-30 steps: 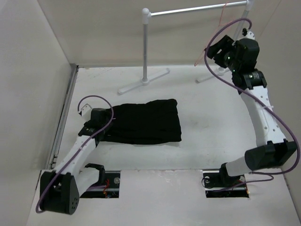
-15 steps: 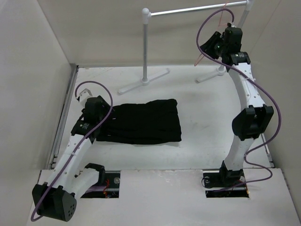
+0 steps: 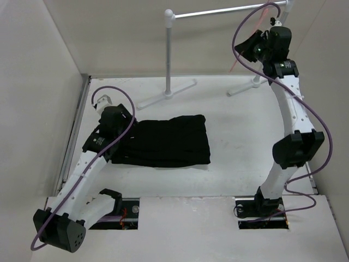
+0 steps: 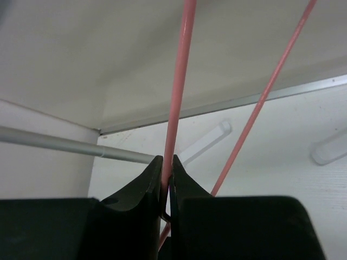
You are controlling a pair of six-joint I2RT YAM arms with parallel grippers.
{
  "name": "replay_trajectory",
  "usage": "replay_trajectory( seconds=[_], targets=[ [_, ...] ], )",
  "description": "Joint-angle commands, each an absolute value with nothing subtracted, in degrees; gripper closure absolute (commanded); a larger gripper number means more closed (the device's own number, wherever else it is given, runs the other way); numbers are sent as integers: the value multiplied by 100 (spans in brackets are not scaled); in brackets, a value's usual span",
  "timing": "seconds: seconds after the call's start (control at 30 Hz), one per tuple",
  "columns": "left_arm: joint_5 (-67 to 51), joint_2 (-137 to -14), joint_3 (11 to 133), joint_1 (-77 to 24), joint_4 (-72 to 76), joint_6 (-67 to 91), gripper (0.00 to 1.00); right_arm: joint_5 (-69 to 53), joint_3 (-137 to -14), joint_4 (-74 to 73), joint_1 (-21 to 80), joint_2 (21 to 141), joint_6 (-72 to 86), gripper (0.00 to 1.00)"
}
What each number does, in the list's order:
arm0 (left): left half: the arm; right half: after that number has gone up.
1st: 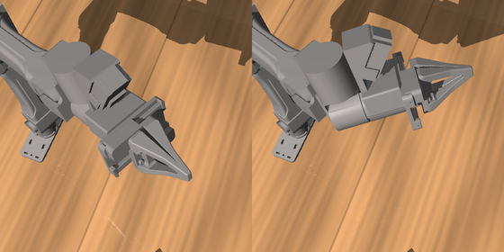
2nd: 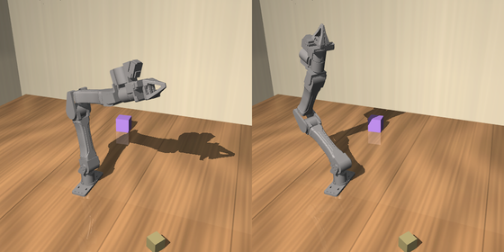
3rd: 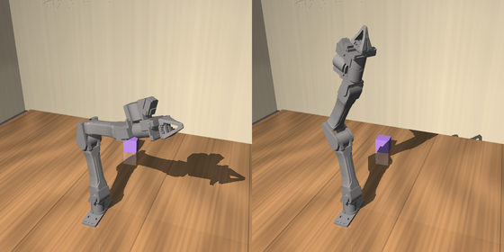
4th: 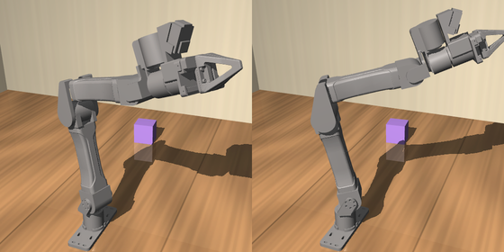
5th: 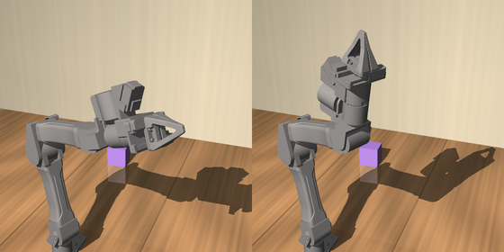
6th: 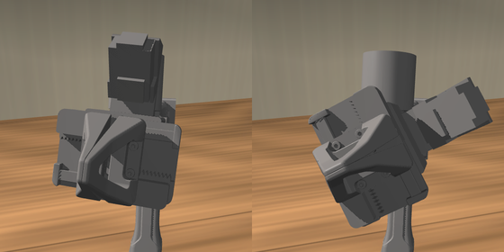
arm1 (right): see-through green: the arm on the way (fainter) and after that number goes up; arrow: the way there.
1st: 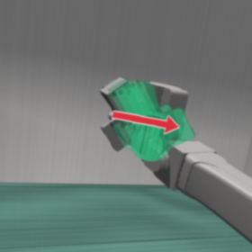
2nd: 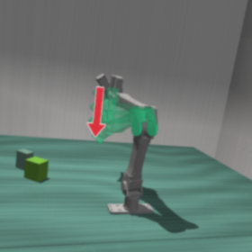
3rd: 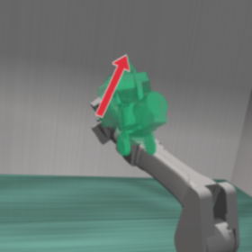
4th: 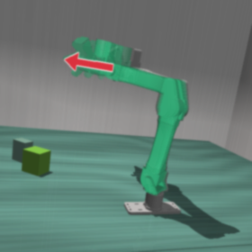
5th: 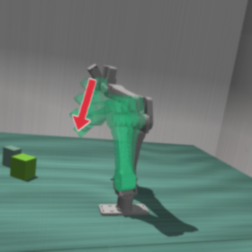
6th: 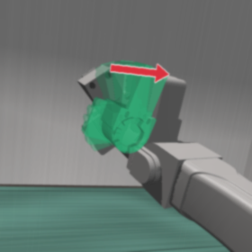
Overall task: Place the trousers on the hanger
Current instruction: Pick up the hanger from the clothesline.
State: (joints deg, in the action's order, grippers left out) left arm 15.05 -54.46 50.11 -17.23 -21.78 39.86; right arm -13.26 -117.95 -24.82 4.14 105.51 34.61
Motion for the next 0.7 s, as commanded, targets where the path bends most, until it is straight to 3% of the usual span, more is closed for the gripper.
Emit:
replay_trajectory(
  seconds=[0.0,0.13,0.4,0.67],
  targets=[
    [1459,-5554,5545,-1911,-2109,3929,43,-1678,-11621,-1705,435,9678,3296,90],
    [1336,-5774,6019,-2183,-2057,3929,43,-1837,-10752,-1688,435,9177,3322,90],
    [870,-6687,7513,-3289,-1793,3885,53,-1714,-8264,-1494,882,7815,3217,90],
    [1238,-8137,8604,-4582,-1319,3437,55,-714,-6471,-2275,1954,6821,3041,91]
  ],
)
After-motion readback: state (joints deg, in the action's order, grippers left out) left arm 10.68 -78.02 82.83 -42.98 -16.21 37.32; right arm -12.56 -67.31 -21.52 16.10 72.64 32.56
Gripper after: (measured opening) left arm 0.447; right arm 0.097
